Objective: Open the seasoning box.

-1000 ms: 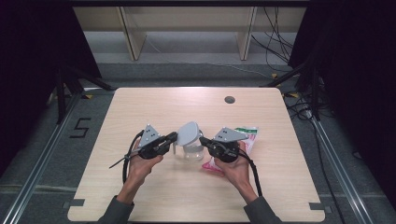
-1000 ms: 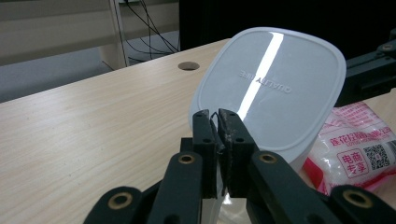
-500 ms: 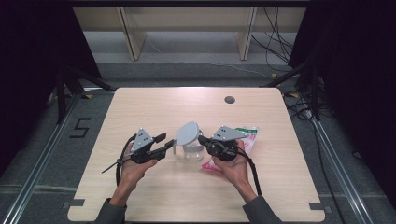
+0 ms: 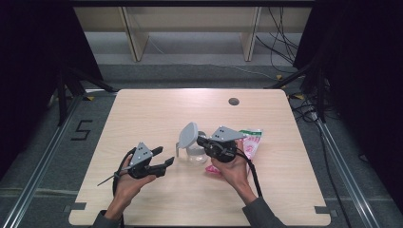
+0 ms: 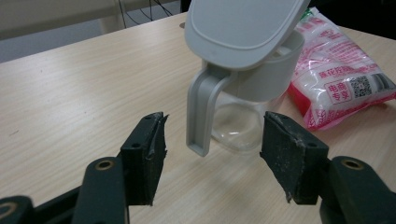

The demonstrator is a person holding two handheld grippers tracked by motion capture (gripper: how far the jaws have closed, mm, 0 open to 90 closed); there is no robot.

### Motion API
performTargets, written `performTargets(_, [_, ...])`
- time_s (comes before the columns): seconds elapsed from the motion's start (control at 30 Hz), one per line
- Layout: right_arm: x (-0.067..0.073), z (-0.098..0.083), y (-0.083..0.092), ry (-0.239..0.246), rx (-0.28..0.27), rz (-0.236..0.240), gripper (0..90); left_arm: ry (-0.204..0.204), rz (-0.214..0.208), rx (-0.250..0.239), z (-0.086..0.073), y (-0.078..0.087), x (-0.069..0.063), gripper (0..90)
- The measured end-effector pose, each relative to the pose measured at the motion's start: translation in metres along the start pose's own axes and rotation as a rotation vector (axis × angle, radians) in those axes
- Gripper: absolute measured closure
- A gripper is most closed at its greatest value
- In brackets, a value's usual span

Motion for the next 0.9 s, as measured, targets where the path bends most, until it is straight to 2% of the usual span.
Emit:
performTargets(0.17, [0.007, 0.005, -0.006, -0.003, 0.002, -0.003, 89.7, -0.002, 0.002, 0.003, -0.007, 0.000, 0.005, 38.9])
performTargets(0.23, [0.009, 0.006, -0.009, 0.027, 0.009, 0.008, 89.7, -0.007, 0.006, 0.009, -0.009, 0.000, 0.007, 39.1])
performTargets(0.27, [0.010, 0.007, -0.009, 0.025, 0.011, 0.003, 89.7, -0.007, 0.008, 0.008, -0.009, 0.001, 0.007, 39.2])
performTargets(0.33, [0.010, 0.008, -0.011, 0.042, -0.010, -0.005, 89.7, -0.008, 0.007, 0.009, -0.009, 0.001, 0.007, 39.2])
performTargets(0.47, [0.017, 0.011, -0.014, 0.051, -0.005, 0.010, 88.6, -0.004, 0.007, 0.007, -0.009, 0.000, 0.006, 39.2])
performTargets(0.53, [0.020, 0.011, -0.015, 0.047, 0.003, 0.024, 88.3, 0.005, 0.005, -0.012, -0.009, -0.001, 0.005, 39.2])
performTargets(0.57, [0.020, 0.011, -0.013, 0.055, 0.014, 0.031, 88.0, 0.001, 0.011, 0.005, -0.009, 0.001, 0.006, 39.1])
performTargets(0.6, [0.019, 0.010, -0.012, 0.055, -0.001, 0.019, 87.4, -0.005, 0.013, 0.012, -0.009, 0.001, 0.006, 39.1])
performTargets(0.63, [0.016, 0.009, -0.006, 0.031, 0.000, 0.016, 84.9, -0.006, 0.014, 0.013, -0.009, 0.002, 0.006, 38.9])
performTargets(0.7, [0.012, 0.007, -0.002, 0.042, -0.013, 0.003, 82.3, -0.002, 0.008, -0.006, -0.010, 0.001, 0.006, 38.7])
performTargets(0.73, [0.008, 0.005, 0.003, 0.029, -0.010, -0.002, 80.5, -0.004, 0.012, 0.009, -0.009, 0.002, 0.006, 38.2])
performTargets(0.77, [0.000, -0.002, 0.014, -0.007, 0.003, -0.019, 73.9, -0.001, 0.011, 0.006, -0.009, 0.002, 0.005, 37.4])
performTargets(0.83, [-0.005, -0.006, 0.020, -0.015, 0.002, -0.027, 70.7, -0.003, 0.009, 0.007, -0.009, 0.001, 0.004, 36.7])
performTargets(0.87, [-0.009, -0.011, 0.028, -0.061, 0.009, -0.049, 67.9, -0.001, 0.009, 0.007, -0.008, 0.000, 0.003, 36.1])
performTargets(0.9, [-0.016, -0.015, 0.035, -0.054, -0.001, -0.079, 65.9, -0.001, 0.009, 0.006, -0.008, 0.000, 0.003, 36.0])
Point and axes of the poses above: each handheld gripper's, and its own axes: y roughly backward along the jaws, z roughly out of its top, x roughly to its left, the point moved 1 cm from there along -y, roughly forward along the jaws, and after that the axes turned 5 degrees about x, right-handed, at the moved point
